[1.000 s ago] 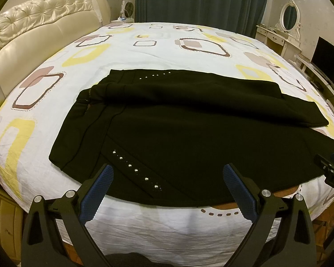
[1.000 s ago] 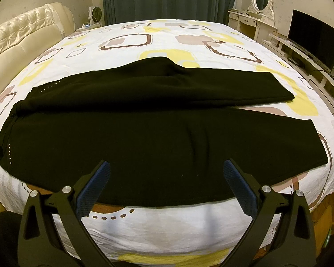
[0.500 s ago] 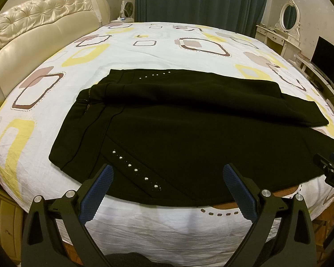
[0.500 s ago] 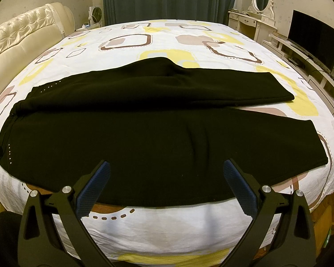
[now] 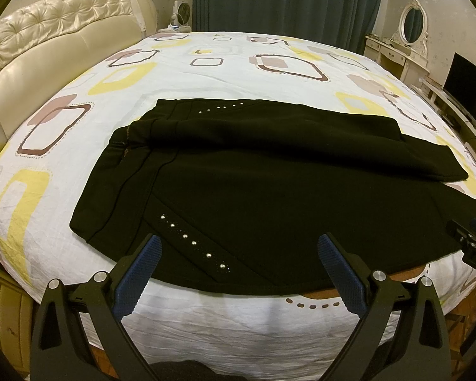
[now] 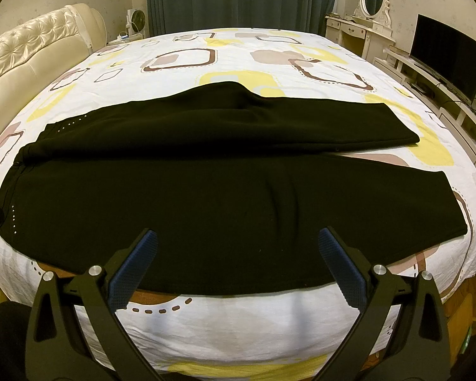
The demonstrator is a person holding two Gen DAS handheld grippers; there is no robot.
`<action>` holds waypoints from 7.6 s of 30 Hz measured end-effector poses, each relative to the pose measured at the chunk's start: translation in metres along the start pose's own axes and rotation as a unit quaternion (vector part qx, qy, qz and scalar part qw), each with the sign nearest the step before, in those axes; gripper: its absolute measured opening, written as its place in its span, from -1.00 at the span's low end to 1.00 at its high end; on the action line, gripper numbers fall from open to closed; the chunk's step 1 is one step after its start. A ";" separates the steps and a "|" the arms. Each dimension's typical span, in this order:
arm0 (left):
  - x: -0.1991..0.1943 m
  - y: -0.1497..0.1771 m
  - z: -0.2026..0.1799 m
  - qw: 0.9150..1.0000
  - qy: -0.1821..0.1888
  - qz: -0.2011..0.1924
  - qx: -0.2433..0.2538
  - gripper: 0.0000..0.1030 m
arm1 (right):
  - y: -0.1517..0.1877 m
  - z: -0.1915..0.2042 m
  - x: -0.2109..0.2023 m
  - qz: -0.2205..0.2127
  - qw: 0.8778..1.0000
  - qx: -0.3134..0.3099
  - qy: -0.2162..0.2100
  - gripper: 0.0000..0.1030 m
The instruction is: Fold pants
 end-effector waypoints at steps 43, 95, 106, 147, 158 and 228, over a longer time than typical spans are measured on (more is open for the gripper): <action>-0.007 0.001 -0.002 1.000 0.006 0.005 0.007 0.91 | -0.004 -0.002 -0.004 -0.003 1.000 -0.005 -0.030 0.96; 0.064 -0.215 0.153 0.982 0.167 0.027 0.088 -0.45 | -0.167 0.073 0.042 -0.027 0.943 -0.324 -0.070 -0.82; 0.017 -0.104 0.166 0.980 0.178 0.038 0.078 -0.44 | -0.055 0.071 0.005 -0.047 0.936 -0.344 -0.059 -0.82; -0.012 -0.038 0.131 0.995 0.092 -0.014 0.026 0.22 | 0.016 -0.266 -0.043 -0.085 0.925 0.277 -0.245 0.22; 0.029 -0.053 0.070 0.996 0.083 0.010 0.018 0.23 | 0.060 -0.424 0.018 -0.062 0.829 0.493 -0.257 0.22; 0.054 -0.029 0.047 0.997 0.065 0.040 0.011 0.48 | -0.025 -0.371 0.084 -0.065 0.821 0.517 -0.233 -0.30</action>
Point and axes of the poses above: each gripper's, at about its wrist camera, not at the fingertips, and x roughly the way its jaws point, z to its left, y to its underside, the point moved 5 cm from there along x, roughly the way its jaws point, and after that the axes turned 12 degrees about z, right-handed, at the moved point
